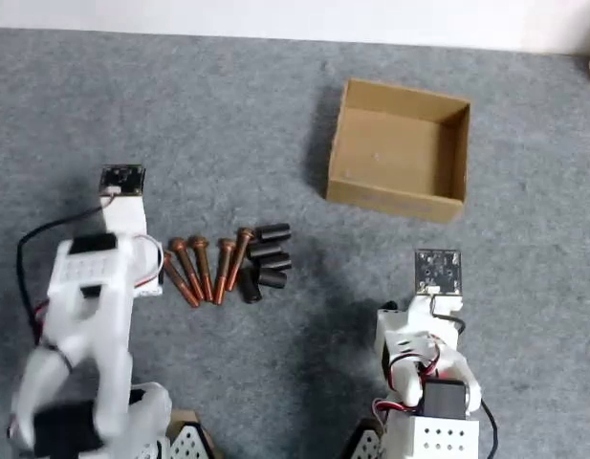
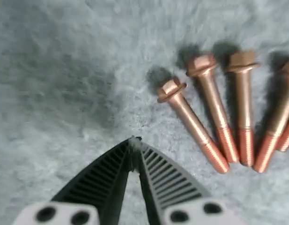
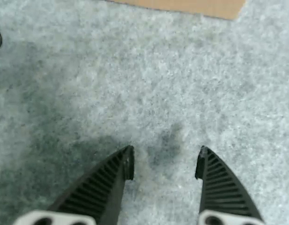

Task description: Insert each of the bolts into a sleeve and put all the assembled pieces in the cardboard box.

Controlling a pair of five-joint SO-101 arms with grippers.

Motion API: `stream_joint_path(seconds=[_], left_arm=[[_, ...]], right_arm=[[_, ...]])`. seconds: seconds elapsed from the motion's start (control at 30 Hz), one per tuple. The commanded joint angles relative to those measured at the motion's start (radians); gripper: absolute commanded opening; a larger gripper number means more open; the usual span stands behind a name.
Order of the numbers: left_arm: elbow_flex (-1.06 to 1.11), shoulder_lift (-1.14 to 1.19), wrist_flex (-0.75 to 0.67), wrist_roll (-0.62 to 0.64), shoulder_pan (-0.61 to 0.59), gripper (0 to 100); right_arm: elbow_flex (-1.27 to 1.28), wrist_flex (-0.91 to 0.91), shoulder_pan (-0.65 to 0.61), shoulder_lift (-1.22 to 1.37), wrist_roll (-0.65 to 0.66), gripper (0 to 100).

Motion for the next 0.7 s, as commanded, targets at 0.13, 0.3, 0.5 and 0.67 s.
stream_joint_path(seconds=[0.13,0.3,0.5,0.67], left_arm=[[-0.134,-0.022,0.137,0.064,0.076,1],[-0.042,-0.044,0.098,0.075,0.054,1],[-0.022,-0.036,0.046,0.071,-0.071,1],[-0.022,-0.036,0.044,0.074,-0.116,1]], right_arm=[[0.110,-0.030,0.008,-0.004,-0.005,20.9],[0.102,-0.131,0.084,-0.004,0.101,20.9],[-0.008,-0.061,-0.096,0.001,0.293,20.9],[-0.213,0.008,-0.260,0.048,0.367,21.2]])
